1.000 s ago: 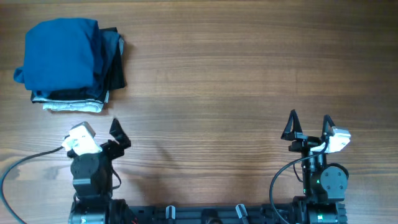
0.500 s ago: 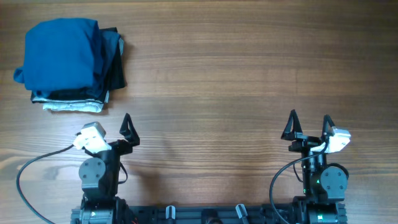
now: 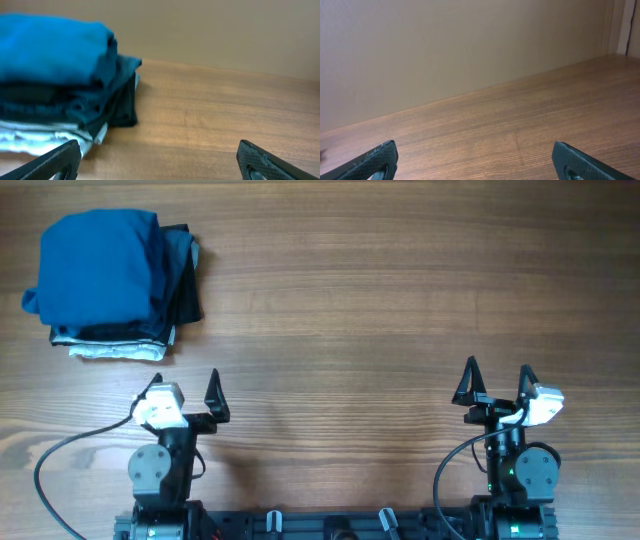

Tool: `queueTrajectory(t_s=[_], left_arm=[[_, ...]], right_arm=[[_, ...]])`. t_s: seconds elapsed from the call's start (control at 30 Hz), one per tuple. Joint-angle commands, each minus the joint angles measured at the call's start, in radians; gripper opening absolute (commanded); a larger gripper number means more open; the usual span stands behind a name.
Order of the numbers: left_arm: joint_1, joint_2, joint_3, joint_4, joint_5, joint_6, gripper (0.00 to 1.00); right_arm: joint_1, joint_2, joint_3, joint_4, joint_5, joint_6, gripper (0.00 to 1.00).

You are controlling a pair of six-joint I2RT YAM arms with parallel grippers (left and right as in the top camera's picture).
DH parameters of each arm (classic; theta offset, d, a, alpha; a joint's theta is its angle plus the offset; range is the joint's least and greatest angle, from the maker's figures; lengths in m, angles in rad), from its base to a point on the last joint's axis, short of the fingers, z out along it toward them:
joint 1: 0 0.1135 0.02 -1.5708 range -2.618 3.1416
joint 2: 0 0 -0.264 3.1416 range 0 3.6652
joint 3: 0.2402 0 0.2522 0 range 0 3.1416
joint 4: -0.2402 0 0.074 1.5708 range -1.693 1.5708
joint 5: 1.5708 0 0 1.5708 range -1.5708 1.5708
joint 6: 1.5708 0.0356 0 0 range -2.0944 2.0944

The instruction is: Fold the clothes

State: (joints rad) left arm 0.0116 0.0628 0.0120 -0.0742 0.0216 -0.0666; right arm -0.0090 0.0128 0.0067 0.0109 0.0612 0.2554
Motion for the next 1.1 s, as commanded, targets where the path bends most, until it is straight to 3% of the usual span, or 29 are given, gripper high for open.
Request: queueTrajectory(t_s=[0.0,1.07], left_arm=[[-0.01,-0.06,-0.006,-0.001,0.023,0.106,1.0],[-0.06,-0.06,-0.006,-0.001,0.012,0.122,1.0]], right_arm=[[0.004,-0.008,-0.002,0.003,0.01,-0.016,1.0],[0.004,-0.008,-0.002,0.003,0.01,-0.016,1.0]])
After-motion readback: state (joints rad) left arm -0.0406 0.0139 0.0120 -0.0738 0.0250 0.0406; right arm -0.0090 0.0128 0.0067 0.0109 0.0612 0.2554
